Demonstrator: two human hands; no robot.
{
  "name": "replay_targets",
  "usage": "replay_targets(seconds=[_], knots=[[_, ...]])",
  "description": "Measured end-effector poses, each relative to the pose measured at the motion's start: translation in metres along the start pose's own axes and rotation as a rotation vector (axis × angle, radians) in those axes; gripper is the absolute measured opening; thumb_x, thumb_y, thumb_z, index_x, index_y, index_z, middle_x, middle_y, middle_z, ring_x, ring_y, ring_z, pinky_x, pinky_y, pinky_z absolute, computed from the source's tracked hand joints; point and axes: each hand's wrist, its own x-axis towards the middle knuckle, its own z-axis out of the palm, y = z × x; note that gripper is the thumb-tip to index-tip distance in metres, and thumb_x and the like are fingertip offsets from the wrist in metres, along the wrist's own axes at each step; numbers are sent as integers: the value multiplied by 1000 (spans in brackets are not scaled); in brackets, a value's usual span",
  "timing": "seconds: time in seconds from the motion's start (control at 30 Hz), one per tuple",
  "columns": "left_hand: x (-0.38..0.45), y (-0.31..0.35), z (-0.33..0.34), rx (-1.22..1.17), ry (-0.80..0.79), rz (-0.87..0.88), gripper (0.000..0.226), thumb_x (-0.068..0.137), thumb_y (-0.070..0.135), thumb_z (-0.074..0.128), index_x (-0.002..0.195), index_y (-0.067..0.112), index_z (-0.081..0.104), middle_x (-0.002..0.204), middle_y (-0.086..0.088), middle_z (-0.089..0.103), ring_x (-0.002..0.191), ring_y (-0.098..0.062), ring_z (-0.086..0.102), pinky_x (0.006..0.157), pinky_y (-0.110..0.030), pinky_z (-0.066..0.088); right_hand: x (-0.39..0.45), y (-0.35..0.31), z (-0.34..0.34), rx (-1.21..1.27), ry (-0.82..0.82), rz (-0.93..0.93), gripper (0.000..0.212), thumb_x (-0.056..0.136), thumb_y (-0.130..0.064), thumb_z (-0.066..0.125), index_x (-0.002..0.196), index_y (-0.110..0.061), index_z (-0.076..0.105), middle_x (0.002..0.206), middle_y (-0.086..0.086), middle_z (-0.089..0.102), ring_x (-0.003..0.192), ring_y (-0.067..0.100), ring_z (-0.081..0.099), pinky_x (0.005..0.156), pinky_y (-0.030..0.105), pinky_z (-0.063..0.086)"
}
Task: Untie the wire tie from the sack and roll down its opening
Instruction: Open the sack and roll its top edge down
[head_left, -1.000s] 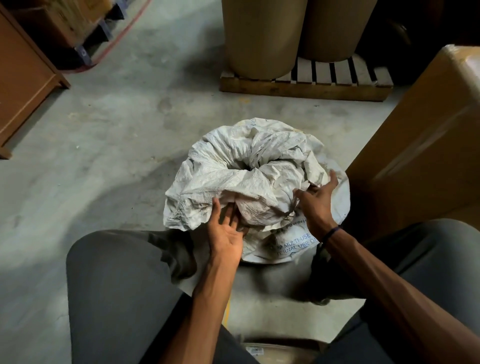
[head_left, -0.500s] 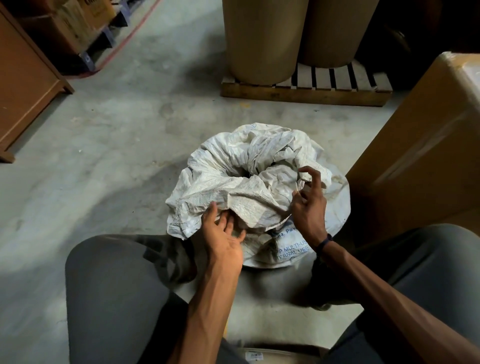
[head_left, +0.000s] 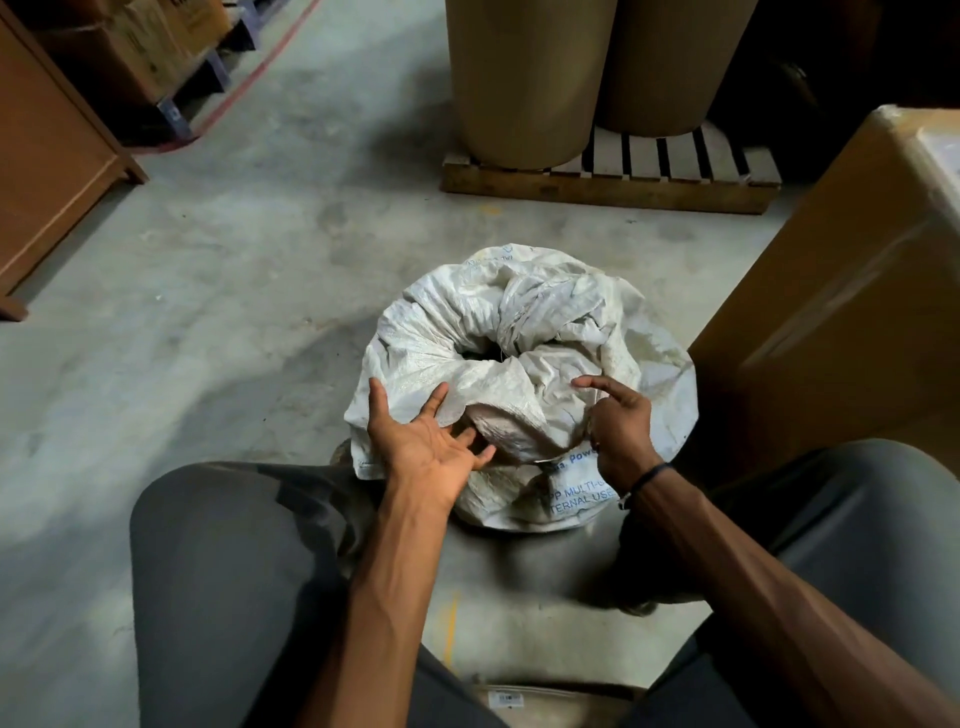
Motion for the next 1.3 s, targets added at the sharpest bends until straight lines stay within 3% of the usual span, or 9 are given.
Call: replay_targets(seconds=[0.1,0.27,0.4,0.53,0.67,0.8,0.87,1.07,1.3], knots=[[4,-5,-6,-61,-21,57,93,78,84,47,136,12,61,160,-29,36,154,-48,22,120,-74,4,11,-6,-4,96,-22,154,64,86,20,23,105,-11,76,54,2,33,46,14,25,49,22,23],[-4,-8,0,-204,-42,212,73,88,74,51,119,8,59,131,-23,62,130,-49,52,114,-74,27,14,-20,-3,284,-60,250,50,100,4,34,94,-24,75,64,2,34,67,22,41,77,45,49],[-3,-9,2,-318,-91,258,56,88,69,57,93,14,61,139,-21,64,129,-43,60,114,-64,37,13,-27,0,474,-128,233,50,94,8,32,79,-24,66,75,7,47,83,29,49,73,42,46],[0,-16,1,-322,-56,296,51,90,67,57,83,16,63,134,-15,70,127,-37,63,113,-59,42,4,-29,4,425,-150,236,47,92,11,26,83,-22,58,63,2,47,67,19,47,65,37,42],[0,-18,-3,-321,-31,300,50,91,67,55,82,18,64,135,-15,69,127,-36,62,112,-57,42,-4,-37,2,69,-57,203,46,100,4,29,123,-26,54,87,6,52,65,18,42,60,33,37],[4,-26,-5,-269,16,329,50,93,65,53,73,22,68,109,-7,79,118,-33,66,112,-54,42,-14,-64,1,104,-148,229,35,103,-21,52,134,-37,46,132,7,59,88,26,59,66,36,49],[10,-34,-5,-224,11,365,48,94,63,54,73,22,67,98,-5,77,112,-31,67,113,-54,42,-16,-72,5,152,-169,230,39,101,-32,57,138,-36,45,139,8,58,91,27,61,62,35,51],[24,-55,-4,5,-37,446,61,73,72,77,95,17,63,118,-14,59,140,-42,51,123,-60,29,-22,-49,34,-13,-84,113,48,96,5,52,123,-25,27,89,7,47,61,17,45,44,23,38],[9,-41,-3,169,8,292,57,86,75,57,99,19,62,137,-17,65,136,-41,54,109,-53,42,-11,-33,25,-33,-27,70,51,85,14,25,116,-27,25,94,12,46,53,19,47,47,26,34]])
